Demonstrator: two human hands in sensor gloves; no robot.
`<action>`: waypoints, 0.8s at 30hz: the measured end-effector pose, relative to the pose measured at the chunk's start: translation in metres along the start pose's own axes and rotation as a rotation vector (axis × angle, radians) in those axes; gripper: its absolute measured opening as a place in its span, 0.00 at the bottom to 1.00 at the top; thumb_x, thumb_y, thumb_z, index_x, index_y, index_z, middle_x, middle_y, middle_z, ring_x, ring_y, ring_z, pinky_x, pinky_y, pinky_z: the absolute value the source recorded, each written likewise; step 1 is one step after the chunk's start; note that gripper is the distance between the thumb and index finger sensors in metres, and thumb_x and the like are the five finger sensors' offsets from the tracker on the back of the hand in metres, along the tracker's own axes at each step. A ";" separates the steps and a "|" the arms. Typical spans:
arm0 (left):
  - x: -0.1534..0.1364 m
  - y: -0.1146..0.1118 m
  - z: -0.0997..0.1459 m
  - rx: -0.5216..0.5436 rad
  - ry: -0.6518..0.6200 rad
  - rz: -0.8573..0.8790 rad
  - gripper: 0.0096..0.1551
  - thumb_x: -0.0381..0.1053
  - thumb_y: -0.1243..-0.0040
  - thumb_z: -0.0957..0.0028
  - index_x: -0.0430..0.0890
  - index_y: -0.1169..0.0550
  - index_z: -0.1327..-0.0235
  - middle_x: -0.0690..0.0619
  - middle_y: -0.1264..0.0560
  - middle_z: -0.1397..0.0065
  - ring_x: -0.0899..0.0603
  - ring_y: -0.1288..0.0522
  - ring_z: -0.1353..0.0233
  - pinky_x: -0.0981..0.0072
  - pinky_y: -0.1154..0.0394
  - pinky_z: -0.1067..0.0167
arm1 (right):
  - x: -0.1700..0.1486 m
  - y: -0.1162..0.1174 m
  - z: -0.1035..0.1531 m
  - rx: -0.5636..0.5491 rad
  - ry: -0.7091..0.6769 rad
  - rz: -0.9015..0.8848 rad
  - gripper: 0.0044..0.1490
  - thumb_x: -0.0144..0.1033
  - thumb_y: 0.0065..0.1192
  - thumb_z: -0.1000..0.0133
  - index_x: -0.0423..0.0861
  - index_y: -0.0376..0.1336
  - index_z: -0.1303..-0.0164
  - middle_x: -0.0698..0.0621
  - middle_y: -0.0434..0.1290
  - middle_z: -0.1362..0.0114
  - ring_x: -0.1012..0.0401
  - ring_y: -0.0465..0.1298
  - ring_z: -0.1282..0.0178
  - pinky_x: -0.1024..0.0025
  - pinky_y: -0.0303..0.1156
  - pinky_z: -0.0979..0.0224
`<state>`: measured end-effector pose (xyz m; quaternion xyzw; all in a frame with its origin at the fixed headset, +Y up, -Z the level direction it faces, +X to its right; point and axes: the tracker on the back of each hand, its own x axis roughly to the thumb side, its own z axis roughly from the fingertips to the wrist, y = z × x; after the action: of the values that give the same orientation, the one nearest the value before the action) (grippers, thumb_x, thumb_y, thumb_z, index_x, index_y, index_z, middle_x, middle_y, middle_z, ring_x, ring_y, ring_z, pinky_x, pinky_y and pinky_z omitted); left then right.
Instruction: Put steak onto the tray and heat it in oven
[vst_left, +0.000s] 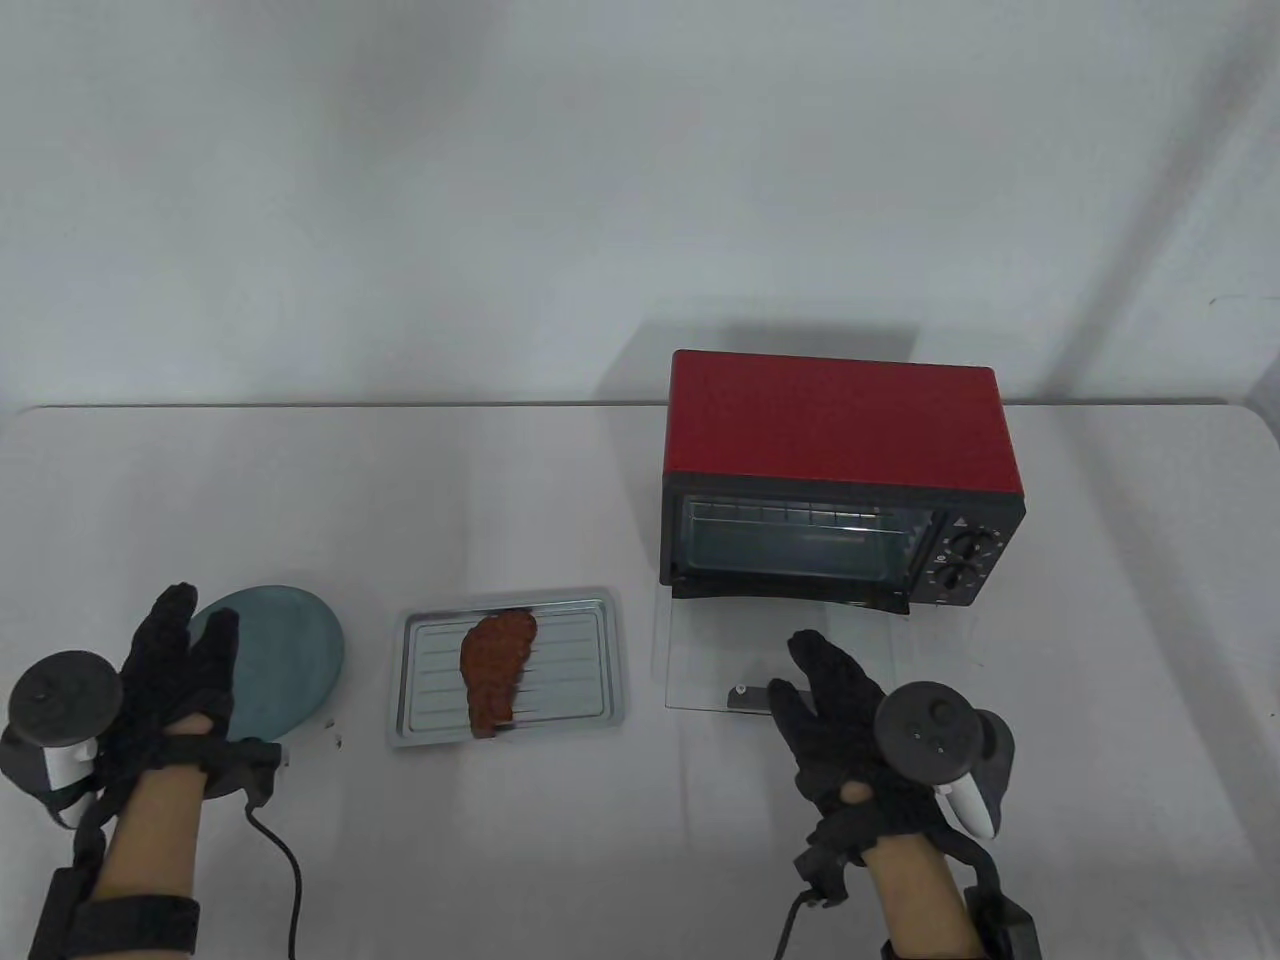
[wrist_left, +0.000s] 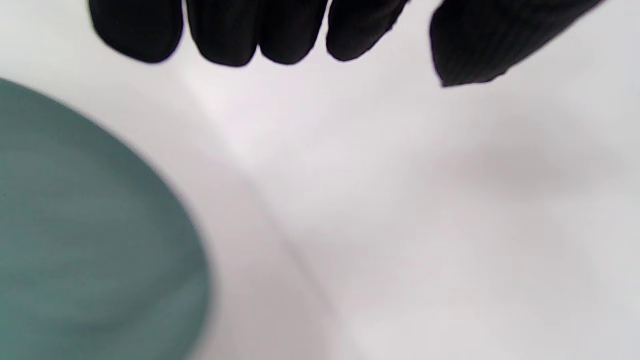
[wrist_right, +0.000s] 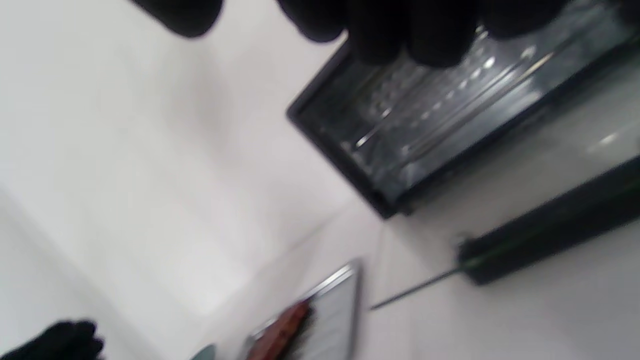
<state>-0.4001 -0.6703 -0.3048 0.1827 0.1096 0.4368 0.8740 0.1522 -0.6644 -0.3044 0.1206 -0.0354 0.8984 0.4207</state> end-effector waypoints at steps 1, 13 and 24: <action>0.009 -0.003 0.003 -0.009 -0.031 0.000 0.42 0.69 0.41 0.48 0.50 0.35 0.24 0.42 0.38 0.20 0.31 0.35 0.22 0.32 0.30 0.37 | 0.005 0.006 -0.004 0.012 0.013 -0.008 0.44 0.51 0.54 0.41 0.33 0.53 0.24 0.28 0.63 0.25 0.31 0.67 0.31 0.32 0.63 0.38; 0.053 -0.059 0.047 -0.371 -0.354 -0.327 0.55 0.86 0.52 0.51 0.61 0.53 0.18 0.48 0.61 0.12 0.35 0.67 0.14 0.25 0.60 0.28 | 0.016 0.145 -0.057 0.325 0.403 0.212 0.42 0.47 0.53 0.40 0.30 0.54 0.26 0.28 0.67 0.31 0.38 0.75 0.42 0.40 0.71 0.46; 0.059 -0.067 0.051 -0.392 -0.426 -0.340 0.56 0.86 0.53 0.51 0.61 0.53 0.18 0.48 0.61 0.12 0.35 0.68 0.14 0.25 0.61 0.28 | 0.019 0.194 -0.085 0.357 0.459 0.761 0.33 0.48 0.54 0.40 0.37 0.58 0.34 0.41 0.77 0.51 0.54 0.82 0.70 0.55 0.77 0.67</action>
<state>-0.2992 -0.6713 -0.2884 0.0775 -0.1327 0.2497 0.9561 -0.0232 -0.7608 -0.3748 -0.0320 0.1716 0.9841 0.0317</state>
